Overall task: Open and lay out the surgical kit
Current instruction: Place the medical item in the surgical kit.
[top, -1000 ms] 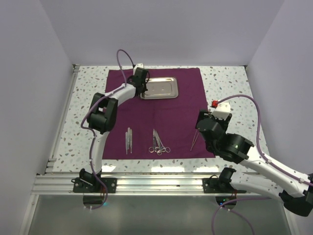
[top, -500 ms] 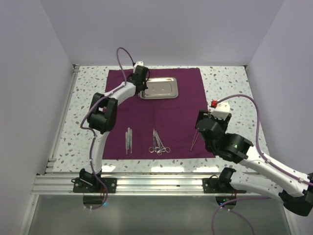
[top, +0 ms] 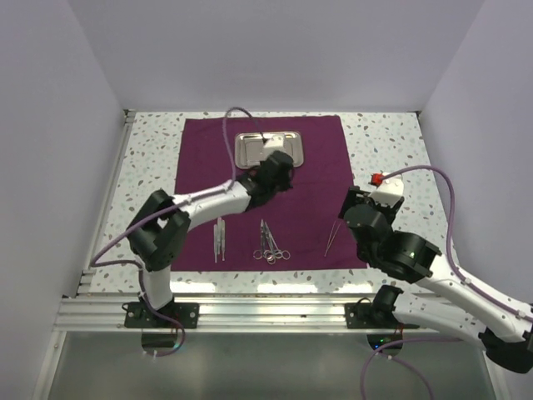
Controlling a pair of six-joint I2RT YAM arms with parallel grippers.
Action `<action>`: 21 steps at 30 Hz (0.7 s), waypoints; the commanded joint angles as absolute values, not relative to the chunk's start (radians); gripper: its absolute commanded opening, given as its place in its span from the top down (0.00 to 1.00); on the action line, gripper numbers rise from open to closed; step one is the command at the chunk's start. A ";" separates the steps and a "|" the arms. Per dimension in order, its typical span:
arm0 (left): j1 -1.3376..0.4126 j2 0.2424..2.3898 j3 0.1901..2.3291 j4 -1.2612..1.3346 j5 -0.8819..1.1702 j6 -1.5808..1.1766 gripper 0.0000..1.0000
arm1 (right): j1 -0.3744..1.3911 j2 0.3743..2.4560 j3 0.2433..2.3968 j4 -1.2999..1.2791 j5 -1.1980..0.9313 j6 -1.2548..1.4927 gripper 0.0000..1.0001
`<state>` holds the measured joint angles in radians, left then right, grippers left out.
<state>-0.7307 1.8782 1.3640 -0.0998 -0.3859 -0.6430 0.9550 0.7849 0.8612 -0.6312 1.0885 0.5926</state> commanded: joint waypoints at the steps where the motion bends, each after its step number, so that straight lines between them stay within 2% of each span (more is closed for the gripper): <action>1: -0.880 1.859 1.252 0.055 -0.440 -0.833 1.00 | 0.956 0.761 0.856 -0.606 1.157 0.626 0.27; 9: -1.029 2.019 1.305 0.034 -0.451 -0.922 1.00 | 0.954 0.753 0.861 -0.624 1.163 0.638 0.28; 21: -1.173 2.039 1.299 0.018 -0.466 -1.043 1.00 | 0.954 0.753 0.856 -0.626 1.174 0.641 0.28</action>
